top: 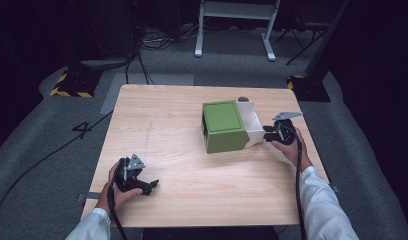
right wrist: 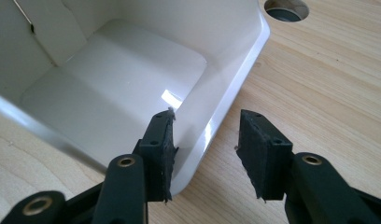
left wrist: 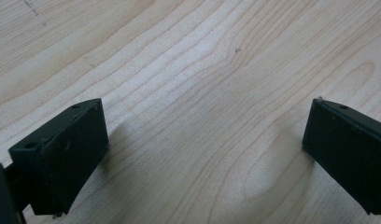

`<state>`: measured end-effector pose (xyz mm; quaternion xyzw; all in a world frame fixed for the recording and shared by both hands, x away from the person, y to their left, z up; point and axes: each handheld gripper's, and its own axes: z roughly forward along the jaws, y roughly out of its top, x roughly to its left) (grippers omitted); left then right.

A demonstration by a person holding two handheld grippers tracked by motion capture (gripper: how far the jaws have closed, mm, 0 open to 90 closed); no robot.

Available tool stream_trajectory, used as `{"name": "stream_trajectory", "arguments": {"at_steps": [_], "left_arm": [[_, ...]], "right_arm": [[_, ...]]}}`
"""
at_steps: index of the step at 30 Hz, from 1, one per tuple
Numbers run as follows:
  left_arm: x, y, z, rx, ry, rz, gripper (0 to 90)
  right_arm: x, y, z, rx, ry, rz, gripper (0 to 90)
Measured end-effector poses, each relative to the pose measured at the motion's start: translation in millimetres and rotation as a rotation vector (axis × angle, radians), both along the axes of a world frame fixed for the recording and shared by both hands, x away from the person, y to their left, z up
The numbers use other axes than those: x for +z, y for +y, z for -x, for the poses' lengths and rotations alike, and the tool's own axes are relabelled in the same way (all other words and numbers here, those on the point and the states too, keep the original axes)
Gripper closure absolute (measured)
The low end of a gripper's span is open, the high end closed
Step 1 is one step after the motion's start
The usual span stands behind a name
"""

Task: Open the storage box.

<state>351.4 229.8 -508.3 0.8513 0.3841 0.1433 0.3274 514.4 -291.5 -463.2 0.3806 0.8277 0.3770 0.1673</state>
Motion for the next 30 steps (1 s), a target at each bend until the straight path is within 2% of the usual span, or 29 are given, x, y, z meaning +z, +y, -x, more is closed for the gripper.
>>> {"name": "stream_trajectory", "arguments": {"at_steps": [11,30], "left_arm": [[0.0,0.0,0.0,0.000,0.001,0.000,0.6],[0.0,0.0,0.0,0.000,0.000,0.000,0.6]], "right_arm": [[-1.1,-7.2,-0.9,-0.021,-0.003,-0.021,60.7],[-1.3,-16.1,-2.8,-0.044,-0.004,-0.028,59.8]]}}
